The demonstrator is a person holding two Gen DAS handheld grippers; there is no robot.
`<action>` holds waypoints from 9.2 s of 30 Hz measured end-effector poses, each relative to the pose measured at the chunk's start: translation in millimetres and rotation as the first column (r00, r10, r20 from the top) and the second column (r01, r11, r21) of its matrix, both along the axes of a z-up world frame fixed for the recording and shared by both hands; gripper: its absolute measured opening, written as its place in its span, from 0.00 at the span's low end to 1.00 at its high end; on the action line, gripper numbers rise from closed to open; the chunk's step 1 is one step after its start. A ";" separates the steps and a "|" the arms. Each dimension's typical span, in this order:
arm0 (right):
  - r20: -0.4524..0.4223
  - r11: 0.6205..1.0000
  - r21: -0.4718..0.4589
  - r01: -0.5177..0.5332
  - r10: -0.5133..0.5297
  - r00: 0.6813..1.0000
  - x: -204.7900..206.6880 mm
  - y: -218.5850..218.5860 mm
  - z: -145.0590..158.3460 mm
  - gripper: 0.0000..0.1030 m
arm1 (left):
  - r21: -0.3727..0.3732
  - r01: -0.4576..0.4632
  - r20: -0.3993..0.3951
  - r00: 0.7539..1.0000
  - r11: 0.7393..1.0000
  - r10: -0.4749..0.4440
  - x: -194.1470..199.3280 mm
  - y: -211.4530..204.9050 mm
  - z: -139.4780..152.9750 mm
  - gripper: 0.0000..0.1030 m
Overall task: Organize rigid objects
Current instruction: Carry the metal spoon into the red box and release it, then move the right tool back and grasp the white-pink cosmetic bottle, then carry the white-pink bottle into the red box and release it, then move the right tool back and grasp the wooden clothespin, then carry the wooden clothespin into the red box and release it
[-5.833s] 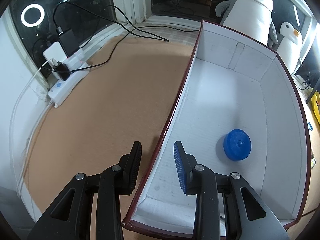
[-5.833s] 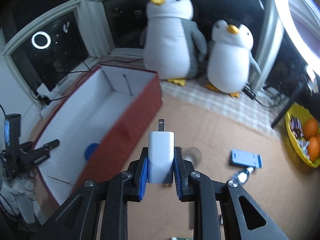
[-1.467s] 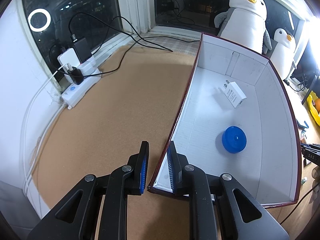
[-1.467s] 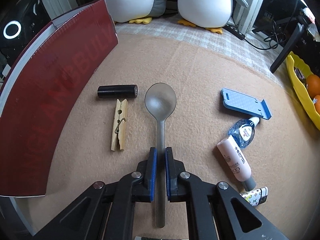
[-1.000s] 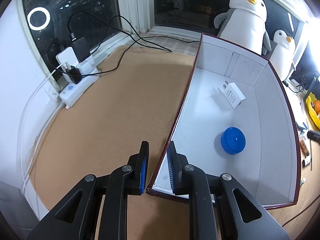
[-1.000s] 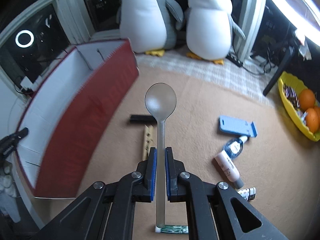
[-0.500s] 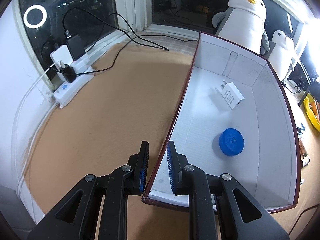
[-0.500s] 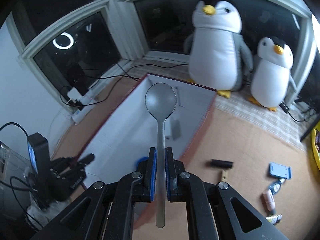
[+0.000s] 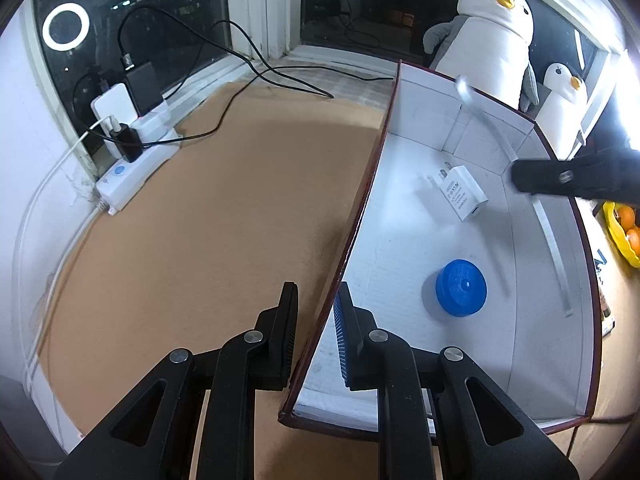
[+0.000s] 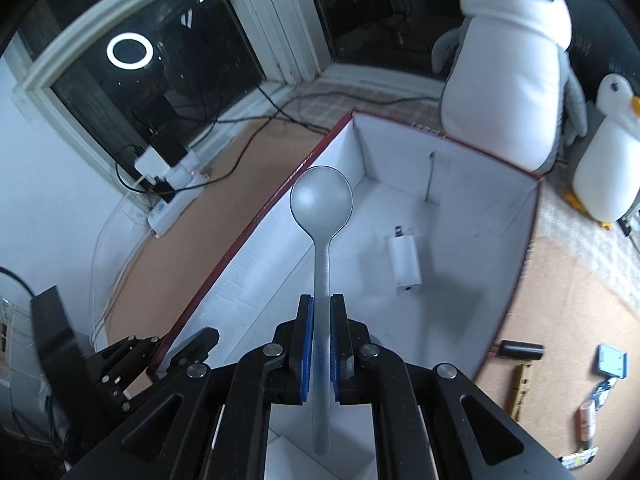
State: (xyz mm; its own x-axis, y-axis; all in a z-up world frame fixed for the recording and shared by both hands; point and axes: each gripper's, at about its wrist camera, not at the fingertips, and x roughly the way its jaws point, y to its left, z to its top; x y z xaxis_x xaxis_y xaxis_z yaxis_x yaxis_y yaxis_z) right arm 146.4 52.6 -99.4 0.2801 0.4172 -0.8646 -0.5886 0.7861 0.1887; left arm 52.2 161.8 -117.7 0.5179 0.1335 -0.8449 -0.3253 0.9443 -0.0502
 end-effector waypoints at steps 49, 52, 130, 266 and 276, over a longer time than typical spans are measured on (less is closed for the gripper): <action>0.115 0.984 0.104 0.144 -0.155 0.981 -35.1 -122.8 38.0 0.45 | 0.046 0.017 -0.046 0.999 0.999 -0.015 5.5 -2.4 -1.8 0.16; 0.128 0.975 0.110 0.191 -0.205 0.970 -35.5 -153.5 38.3 0.45 | 0.054 0.016 -0.052 0.999 0.998 -0.013 6.4 -3.1 -2.0 0.16; 0.090 0.977 -0.128 0.170 -0.160 0.983 0.9 -241.6 -13.0 0.18 | 0.069 -0.024 -0.084 0.996 0.997 0.030 7.1 -3.7 -1.3 0.18; -0.005 0.970 -0.204 0.134 -0.138 0.990 34.6 -159.7 -89.3 0.11 | 0.092 0.001 -0.125 0.992 0.996 0.011 22.9 -8.7 -12.9 0.18; 0.035 0.978 -0.129 0.165 -0.162 0.986 18.9 -171.0 -58.2 0.11 | 0.078 -0.006 -0.107 0.994 0.997 0.014 20.3 -7.3 -10.7 0.18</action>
State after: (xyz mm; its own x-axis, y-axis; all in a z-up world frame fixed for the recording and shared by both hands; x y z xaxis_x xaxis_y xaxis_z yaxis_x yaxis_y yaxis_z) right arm 165.4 -118.4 -157.6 0.3567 0.2473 -0.9009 -0.4530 0.8891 0.0647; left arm 72.5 154.6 -128.5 0.4233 0.2056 -0.8823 -0.3342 0.9407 0.0588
